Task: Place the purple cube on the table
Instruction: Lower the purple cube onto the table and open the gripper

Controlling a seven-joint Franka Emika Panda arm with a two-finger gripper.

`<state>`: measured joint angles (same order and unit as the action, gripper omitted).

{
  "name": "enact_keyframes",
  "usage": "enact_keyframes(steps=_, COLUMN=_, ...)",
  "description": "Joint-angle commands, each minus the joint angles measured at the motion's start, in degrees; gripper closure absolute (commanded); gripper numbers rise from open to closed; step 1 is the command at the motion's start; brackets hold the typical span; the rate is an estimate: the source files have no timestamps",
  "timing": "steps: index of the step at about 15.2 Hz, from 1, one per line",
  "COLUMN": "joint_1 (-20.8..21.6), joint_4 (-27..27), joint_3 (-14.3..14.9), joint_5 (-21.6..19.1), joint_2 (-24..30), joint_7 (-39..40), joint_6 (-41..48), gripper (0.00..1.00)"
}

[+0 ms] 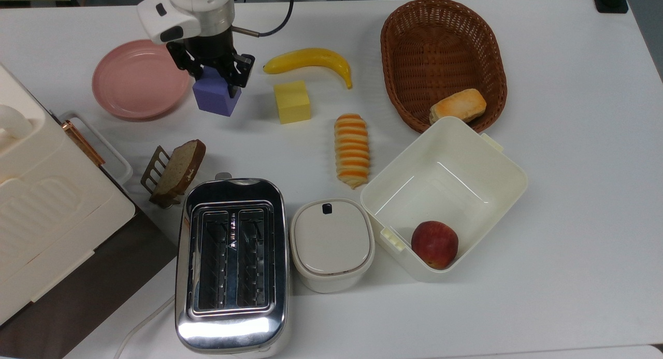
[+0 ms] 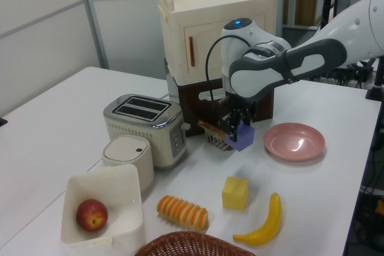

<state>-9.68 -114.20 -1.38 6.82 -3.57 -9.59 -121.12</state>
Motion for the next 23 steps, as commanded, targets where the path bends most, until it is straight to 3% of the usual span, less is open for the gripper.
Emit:
enact_keyframes(steps=1, joint_1=0.3, joint_4=1.0, joint_3=0.0, joint_5=0.7, joint_2=-1.0, joint_7=-0.9, joint_6=-1.4, gripper=0.00)
enact_keyframes(steps=9, joint_1=0.4, joint_4=1.5, joint_3=-0.4, joint_5=0.3, joint_2=0.0, joint_7=-0.5, joint_6=-0.9, gripper=0.00)
enact_keyframes(steps=11, joint_1=0.3, joint_4=4.8, joint_3=-0.8, joint_5=0.3, joint_2=2.3, joint_7=0.1, joint_6=8.6, gripper=0.00)
enact_keyframes(steps=13, joint_1=0.3, joint_4=12.5, joint_3=-0.8, joint_5=0.1, joint_2=3.3, joint_7=6.0, joint_6=21.9, gripper=0.00)
enact_keyframes(steps=15, joint_1=0.4, joint_4=17.9, joint_3=-0.6, joint_5=0.0, joint_2=3.7, joint_7=10.6, joint_6=28.0, gripper=0.00)
enact_keyframes(steps=17, joint_1=3.2, joint_4=23.0, joint_3=1.7, joint_5=-0.3, joint_2=3.7, joint_7=8.3, joint_6=29.4, gripper=0.00)
enact_keyframes(steps=20, joint_1=13.3, joint_4=23.5, joint_3=11.2, joint_5=-1.3, joint_2=4.1, joint_7=6.8, joint_6=33.3, gripper=0.00)
enact_keyframes(steps=23, joint_1=13.9, joint_4=23.1, joint_3=13.5, joint_5=-9.2, joint_2=4.8, joint_7=7.3, joint_6=32.9, gripper=0.00)
